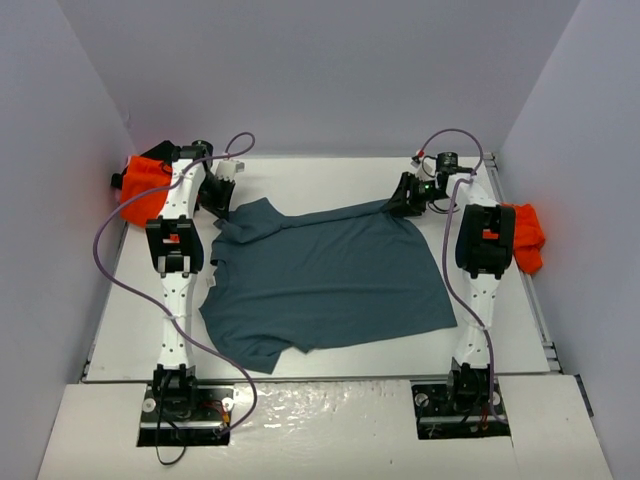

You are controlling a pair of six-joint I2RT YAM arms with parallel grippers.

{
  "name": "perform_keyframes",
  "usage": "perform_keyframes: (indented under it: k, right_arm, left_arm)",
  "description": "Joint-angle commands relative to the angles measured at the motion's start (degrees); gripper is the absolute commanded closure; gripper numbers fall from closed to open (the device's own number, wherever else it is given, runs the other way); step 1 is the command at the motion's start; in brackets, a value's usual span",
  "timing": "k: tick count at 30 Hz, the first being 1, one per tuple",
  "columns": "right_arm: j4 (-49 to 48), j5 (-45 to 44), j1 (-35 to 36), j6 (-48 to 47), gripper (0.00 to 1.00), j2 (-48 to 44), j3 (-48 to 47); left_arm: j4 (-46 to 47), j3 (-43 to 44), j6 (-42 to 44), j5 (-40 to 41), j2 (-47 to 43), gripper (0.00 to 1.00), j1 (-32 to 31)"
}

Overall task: Fold and stack the t-shirts
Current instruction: Flatten out the tshirt

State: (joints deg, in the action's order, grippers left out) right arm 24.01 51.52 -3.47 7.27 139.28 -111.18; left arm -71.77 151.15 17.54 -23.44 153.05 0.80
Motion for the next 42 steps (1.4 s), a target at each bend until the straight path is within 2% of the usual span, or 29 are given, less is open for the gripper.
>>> perform_keyframes:
  k: [1, 4, 10, 17, 42]
  right_arm:
    - [-0.8, 1.5, 0.0, 0.8, 0.58, -2.7, -1.4]
    - [-0.8, 1.2, -0.2, 0.8, 0.58, -3.4, -1.5]
    - [-1.7, -6.2, -0.5, -2.5, 0.58, -10.5, -0.2]
    - [-1.8, -10.5, -1.3, -0.6, 0.57, -11.3, -2.2]
    - [-2.8, -7.4, -0.5, 0.0, 0.57, -5.7, 0.2]
  left_arm:
    - [-1.8, 0.9, 0.9, 0.8, -5.2, 1.0, -0.2]
    - [-1.8, 0.9, 0.9, 0.9, -5.3, 1.0, -0.2]
    - [-1.7, 1.1, 0.9, 0.6, -5.2, 1.0, -0.2]
    - [-1.9, 0.8, 1.1, 0.4, -4.9, 1.0, -0.2]
    - [-2.1, 1.0, 1.1, 0.8, -4.5, 1.0, -0.2]
